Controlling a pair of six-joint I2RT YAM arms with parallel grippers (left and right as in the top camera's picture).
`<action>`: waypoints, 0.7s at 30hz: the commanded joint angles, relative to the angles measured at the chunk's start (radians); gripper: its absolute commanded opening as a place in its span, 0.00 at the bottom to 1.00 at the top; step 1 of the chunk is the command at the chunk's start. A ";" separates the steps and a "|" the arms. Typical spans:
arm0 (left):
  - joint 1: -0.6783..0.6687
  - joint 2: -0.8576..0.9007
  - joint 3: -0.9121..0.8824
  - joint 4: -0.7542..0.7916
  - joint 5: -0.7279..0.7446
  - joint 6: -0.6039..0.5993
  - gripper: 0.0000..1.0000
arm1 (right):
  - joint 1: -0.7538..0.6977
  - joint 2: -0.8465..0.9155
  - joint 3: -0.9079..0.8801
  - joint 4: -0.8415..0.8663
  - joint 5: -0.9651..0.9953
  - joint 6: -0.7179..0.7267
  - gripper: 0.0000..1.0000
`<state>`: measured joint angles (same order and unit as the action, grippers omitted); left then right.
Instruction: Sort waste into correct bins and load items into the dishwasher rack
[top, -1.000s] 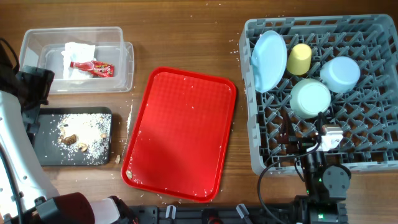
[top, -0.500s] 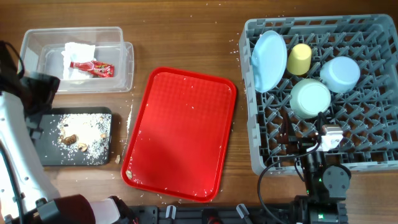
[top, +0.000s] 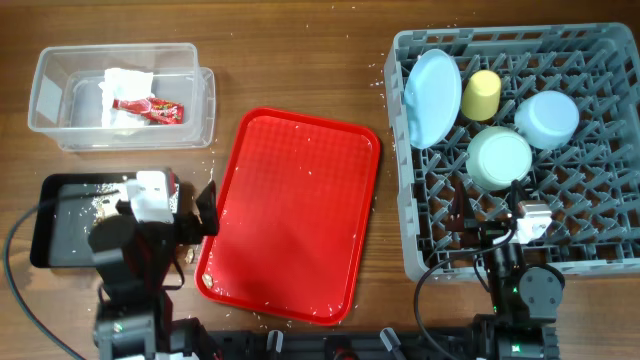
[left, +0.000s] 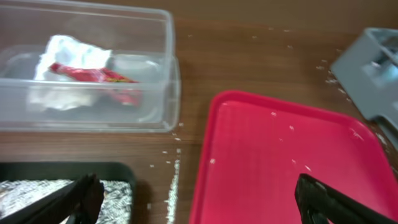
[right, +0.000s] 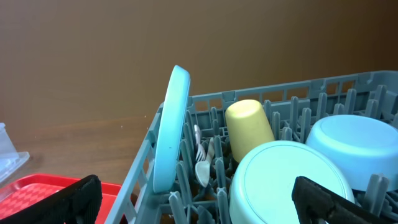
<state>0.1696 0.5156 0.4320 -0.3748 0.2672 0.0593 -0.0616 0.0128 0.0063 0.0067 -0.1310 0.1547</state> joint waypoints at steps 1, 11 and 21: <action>-0.026 -0.159 -0.146 0.150 0.046 -0.092 1.00 | -0.004 -0.008 -0.001 0.003 -0.008 -0.014 1.00; -0.051 -0.346 -0.359 0.380 -0.080 -0.334 1.00 | -0.004 -0.008 -0.001 0.003 -0.008 -0.014 1.00; -0.180 -0.513 -0.426 0.415 -0.244 -0.365 1.00 | -0.004 -0.008 -0.001 0.003 -0.008 -0.014 1.00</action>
<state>-0.0017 0.0147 0.0219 0.0231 0.0784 -0.2695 -0.0616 0.0128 0.0063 0.0067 -0.1307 0.1547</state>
